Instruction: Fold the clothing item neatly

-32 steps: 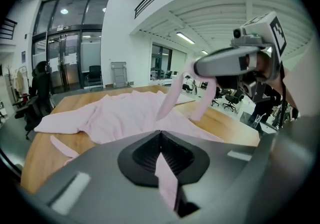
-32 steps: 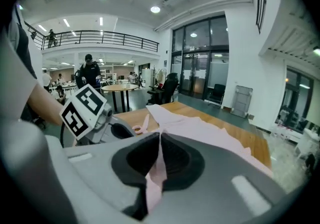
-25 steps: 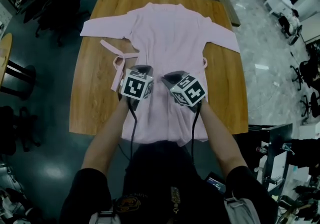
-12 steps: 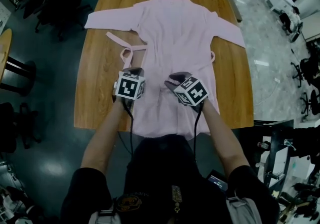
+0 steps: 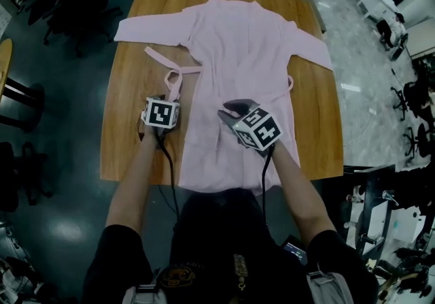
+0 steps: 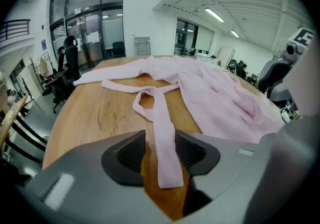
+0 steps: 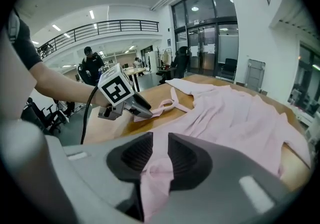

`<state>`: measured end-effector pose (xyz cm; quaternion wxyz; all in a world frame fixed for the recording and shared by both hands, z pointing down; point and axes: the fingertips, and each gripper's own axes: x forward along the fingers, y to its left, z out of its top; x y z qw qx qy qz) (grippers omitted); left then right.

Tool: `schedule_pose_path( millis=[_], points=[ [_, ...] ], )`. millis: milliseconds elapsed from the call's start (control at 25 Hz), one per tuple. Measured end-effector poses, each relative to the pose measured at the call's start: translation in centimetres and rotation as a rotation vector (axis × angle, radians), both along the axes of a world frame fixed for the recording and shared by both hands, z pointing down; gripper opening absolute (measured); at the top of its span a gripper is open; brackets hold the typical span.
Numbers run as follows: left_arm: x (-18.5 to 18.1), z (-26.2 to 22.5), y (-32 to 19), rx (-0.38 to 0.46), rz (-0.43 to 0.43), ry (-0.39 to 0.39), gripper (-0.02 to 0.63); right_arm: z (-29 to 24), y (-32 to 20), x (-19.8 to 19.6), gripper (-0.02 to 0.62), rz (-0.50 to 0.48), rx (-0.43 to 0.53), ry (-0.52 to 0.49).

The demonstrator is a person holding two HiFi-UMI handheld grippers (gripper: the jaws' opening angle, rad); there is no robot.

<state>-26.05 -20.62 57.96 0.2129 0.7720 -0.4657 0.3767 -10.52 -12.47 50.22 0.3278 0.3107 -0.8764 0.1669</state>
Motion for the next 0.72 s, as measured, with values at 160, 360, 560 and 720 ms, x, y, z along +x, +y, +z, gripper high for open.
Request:
schedule_pose_path(
  millis=[160, 360, 560, 720],
  points=[
    [0.4, 1.3, 1.0, -0.044, 0.017, 0.014, 0.143, 0.2, -0.5, 0.4, 0.095, 0.020, 0.007, 0.011],
    [1.0, -1.3, 0.6, 0.040, 0.048, 0.020, 0.037, -0.4, -0.8, -0.1, 0.094, 0.040, 0.023, 0.004],
    [3.1, -7.8, -0.5, 0.199, 0.069, 0.016, 0.038, -1.2, -0.4, 0.9, 0.094, 0.058, 0.039, -0.006],
    [7.2, -13.0, -1.1, 0.301, 0.113, 0.039, 0.038, -2.7, -0.3, 2.8, 0.094, 0.073, 0.065, -0.018]
  ],
)
